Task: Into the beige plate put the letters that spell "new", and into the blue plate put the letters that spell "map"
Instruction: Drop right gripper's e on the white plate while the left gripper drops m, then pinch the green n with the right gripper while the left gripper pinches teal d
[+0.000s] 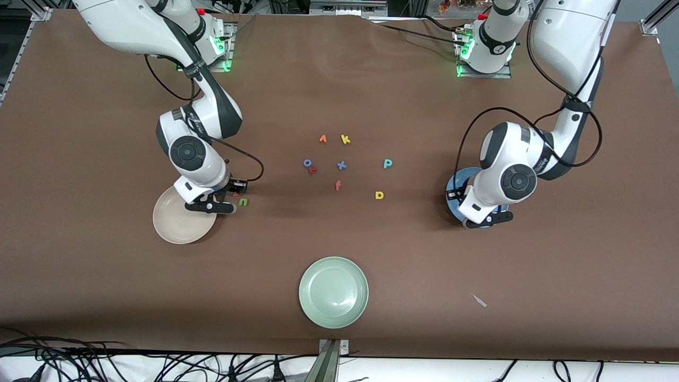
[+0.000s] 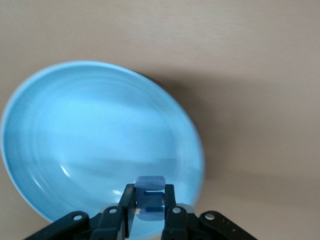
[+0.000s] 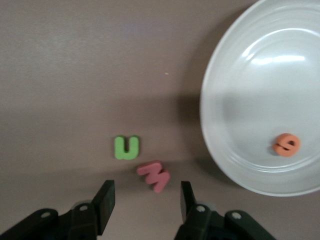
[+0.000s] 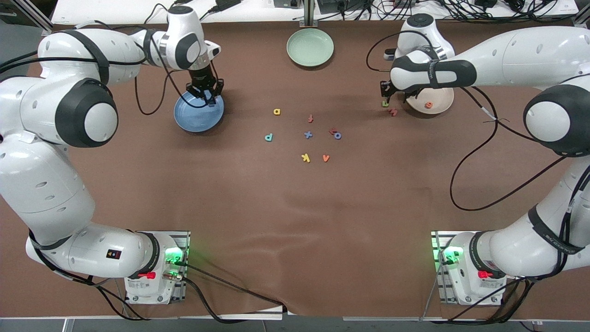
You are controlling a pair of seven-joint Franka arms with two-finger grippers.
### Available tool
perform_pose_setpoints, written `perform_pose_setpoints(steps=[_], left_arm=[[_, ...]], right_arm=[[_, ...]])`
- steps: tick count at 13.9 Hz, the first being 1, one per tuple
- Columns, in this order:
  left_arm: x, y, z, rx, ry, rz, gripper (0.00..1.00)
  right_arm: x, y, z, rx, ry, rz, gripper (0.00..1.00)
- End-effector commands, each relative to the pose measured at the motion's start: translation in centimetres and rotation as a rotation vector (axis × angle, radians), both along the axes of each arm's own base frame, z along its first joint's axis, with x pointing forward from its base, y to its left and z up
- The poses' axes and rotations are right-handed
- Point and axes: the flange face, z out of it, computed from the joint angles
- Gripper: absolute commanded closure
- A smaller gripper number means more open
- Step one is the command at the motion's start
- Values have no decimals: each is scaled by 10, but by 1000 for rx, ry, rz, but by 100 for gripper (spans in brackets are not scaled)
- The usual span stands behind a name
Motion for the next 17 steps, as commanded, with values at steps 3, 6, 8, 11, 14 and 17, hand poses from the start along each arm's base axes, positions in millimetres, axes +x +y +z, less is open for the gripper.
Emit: perform_pose_setpoints(steps=[3, 6, 8, 11, 14, 17], left_arm=[[-13, 35, -22, -41, -53, -138, 0], [-16, 8, 9, -37, -34, -156, 0], [-23, -37, 37, -30, -15, -104, 0], [-46, -112, 48, -49, -12, -83, 0], [-73, -182, 29, -88, -28, -219, 2], [-98, -222, 3, -66, -65, -355, 9]], right_arm=[[14, 15, -29, 47, -58, 14, 39], [25, 18, -22, 58, -79, 32, 39], [22, 18, -29, 55, -68, 30, 40], [19, 17, -37, 59, -82, 41, 41], [15, 16, -42, 61, -78, 43, 41], [10, 14, -49, 64, -76, 43, 42]])
